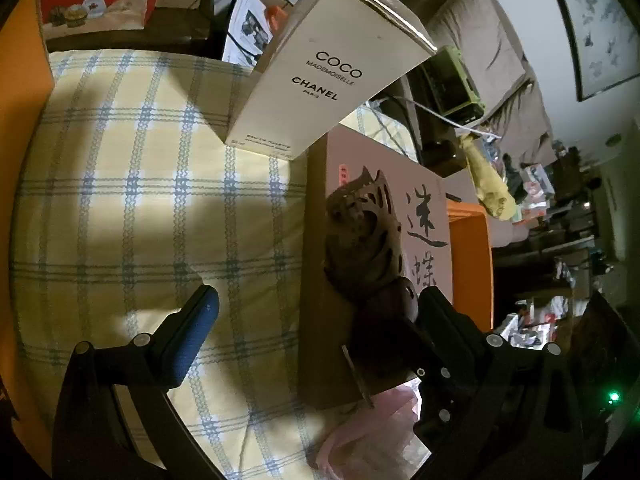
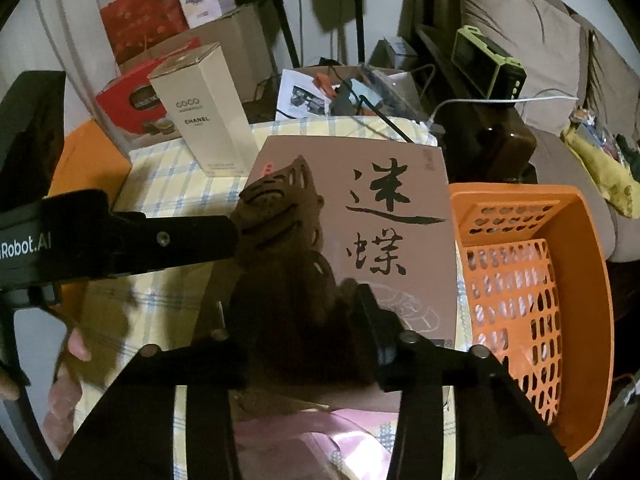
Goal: Organize objects
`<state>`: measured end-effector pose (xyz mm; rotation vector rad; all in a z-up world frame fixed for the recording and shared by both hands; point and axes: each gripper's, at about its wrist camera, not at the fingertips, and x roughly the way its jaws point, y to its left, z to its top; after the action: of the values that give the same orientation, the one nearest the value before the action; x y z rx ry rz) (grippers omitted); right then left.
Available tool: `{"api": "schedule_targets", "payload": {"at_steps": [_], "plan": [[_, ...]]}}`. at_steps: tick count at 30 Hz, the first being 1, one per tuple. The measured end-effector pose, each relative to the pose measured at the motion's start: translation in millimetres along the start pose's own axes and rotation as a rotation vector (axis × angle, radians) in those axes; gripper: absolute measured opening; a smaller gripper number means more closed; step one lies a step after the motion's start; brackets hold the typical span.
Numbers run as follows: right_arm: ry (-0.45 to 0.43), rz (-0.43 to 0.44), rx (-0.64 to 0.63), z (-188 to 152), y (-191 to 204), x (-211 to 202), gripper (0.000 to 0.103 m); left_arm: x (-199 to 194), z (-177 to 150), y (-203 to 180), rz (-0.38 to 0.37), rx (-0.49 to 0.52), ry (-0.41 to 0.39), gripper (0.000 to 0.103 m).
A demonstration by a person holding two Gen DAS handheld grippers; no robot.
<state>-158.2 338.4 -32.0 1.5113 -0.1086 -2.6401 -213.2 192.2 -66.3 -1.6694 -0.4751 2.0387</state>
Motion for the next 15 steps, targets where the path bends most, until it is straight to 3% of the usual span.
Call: {"api": "schedule_targets", "payload": {"at_steps": [10,15], "plan": [[-0.018,-0.003,-0.107,-2,17,1,0.039,8,3,5,-0.013,-0.024,-0.006,0.093],[-0.023,0.033,-0.177,-2,24,3,0.039,8,5,6,-0.022,-0.027,-0.022,0.076]]}}
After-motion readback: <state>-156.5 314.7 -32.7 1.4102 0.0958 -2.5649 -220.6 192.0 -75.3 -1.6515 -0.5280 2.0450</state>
